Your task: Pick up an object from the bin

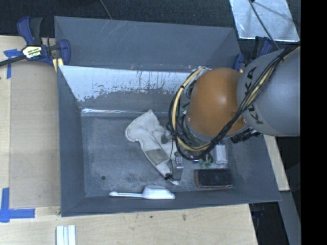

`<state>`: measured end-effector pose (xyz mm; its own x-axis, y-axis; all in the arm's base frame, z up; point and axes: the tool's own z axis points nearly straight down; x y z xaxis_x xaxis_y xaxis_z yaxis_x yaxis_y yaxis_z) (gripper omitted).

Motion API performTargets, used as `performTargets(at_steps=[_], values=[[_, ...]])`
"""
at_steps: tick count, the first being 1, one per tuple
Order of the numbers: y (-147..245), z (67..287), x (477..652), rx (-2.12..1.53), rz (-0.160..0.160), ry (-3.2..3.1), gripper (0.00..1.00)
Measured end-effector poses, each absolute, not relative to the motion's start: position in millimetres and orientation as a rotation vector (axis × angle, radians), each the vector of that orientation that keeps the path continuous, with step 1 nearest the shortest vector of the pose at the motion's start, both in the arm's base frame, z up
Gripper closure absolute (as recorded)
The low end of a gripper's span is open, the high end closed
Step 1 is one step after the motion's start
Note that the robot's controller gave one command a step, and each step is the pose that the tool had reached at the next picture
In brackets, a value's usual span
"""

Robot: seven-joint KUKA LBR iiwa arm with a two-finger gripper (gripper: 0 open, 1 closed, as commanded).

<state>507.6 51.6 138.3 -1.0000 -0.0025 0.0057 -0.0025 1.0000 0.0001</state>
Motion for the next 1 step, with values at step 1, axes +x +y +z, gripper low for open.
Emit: performTargets(at_steps=[1], values=[[51.4, 142.8, 509.3, 0.0, -0.001, -3.144, 0.0]])
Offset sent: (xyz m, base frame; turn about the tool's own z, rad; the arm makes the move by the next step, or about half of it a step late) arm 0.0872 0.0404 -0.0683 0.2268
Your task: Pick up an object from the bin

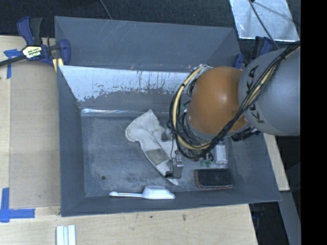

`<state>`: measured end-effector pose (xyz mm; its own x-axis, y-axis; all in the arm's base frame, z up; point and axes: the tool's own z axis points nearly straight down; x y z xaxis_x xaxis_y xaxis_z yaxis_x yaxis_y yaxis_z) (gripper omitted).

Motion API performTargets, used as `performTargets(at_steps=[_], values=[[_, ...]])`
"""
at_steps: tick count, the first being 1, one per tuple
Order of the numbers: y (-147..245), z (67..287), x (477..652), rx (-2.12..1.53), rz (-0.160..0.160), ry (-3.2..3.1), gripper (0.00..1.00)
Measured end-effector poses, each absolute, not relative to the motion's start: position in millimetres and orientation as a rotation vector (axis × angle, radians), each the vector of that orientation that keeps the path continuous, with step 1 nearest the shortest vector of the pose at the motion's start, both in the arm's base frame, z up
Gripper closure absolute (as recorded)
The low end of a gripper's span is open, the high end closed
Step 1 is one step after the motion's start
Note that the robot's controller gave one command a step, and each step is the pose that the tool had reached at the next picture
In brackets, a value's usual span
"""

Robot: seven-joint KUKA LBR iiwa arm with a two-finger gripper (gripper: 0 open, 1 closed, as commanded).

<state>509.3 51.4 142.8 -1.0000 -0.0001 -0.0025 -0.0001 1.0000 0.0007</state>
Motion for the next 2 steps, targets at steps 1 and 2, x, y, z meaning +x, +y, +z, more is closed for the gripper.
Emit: performTargets(at_steps=[1, 2], values=[[78, 98, 570.5, 0.245, 0.004, 3.122, 0.0], [87, 73, 577.3, 0.359, 0.003, 3.114, 0.0]])
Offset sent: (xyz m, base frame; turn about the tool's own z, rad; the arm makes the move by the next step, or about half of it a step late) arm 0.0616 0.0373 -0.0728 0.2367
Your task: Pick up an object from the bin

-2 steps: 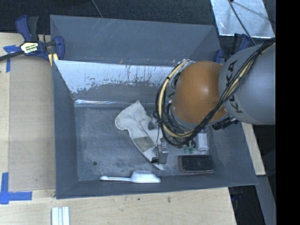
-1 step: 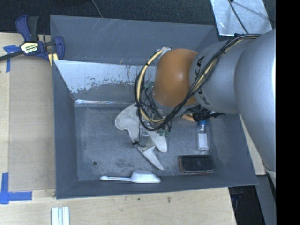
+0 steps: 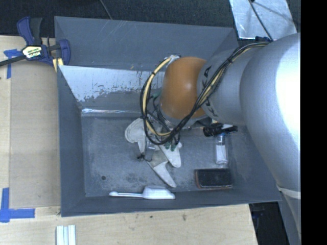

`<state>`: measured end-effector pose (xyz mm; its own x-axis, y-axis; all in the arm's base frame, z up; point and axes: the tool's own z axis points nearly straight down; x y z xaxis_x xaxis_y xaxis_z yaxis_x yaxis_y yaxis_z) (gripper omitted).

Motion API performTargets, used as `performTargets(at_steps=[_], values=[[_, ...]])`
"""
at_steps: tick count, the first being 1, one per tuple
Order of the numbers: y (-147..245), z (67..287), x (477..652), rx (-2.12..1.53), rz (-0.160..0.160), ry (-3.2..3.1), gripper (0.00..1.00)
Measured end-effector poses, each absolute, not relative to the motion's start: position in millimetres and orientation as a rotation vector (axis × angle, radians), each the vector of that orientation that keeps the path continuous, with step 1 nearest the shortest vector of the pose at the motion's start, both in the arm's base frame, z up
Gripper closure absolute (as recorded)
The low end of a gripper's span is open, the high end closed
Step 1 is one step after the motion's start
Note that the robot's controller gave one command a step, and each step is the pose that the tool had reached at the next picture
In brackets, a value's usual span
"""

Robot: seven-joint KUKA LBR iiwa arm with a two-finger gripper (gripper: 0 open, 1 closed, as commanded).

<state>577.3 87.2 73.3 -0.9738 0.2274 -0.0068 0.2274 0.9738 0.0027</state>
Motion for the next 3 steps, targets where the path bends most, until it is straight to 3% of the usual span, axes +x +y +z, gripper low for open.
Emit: performTargets(at_steps=[1, 2, 3], values=[[94.5, 71.5, 609.8, 0.575, 0.001, 3.089, 0.0], [91.0, 72.9, 600.5, 0.478, 0.003, 3.096, 0.0], [92.4, 74.4, 605.5, 0.536, 0.003, 3.09, 1.0]])
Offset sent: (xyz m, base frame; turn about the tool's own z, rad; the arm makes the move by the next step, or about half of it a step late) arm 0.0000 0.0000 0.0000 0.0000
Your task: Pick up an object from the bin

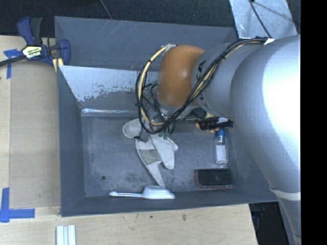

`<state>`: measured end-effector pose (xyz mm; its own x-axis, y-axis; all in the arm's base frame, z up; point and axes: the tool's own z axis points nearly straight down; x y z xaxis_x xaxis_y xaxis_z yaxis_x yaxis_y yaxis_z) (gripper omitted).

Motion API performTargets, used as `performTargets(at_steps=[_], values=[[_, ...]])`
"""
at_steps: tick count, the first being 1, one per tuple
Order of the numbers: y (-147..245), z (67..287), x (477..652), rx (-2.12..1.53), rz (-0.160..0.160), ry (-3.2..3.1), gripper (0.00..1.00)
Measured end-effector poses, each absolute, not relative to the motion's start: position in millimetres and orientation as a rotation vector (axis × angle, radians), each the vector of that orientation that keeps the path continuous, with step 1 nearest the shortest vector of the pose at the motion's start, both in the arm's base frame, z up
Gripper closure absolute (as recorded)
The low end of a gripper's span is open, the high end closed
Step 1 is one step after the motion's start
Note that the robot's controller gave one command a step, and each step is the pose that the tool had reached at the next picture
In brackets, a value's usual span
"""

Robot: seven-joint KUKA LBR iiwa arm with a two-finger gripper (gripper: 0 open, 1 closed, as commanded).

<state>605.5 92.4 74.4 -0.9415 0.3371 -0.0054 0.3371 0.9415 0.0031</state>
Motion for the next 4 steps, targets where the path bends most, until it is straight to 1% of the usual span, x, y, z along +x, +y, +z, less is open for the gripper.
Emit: performTargets(at_steps=[2, 4], values=[[93, 76, 607.6, 0.554, 0.003, 3.088, 1.0], [92, 98, 607.0, 0.552, 0.002, 3.09, 1.0]])
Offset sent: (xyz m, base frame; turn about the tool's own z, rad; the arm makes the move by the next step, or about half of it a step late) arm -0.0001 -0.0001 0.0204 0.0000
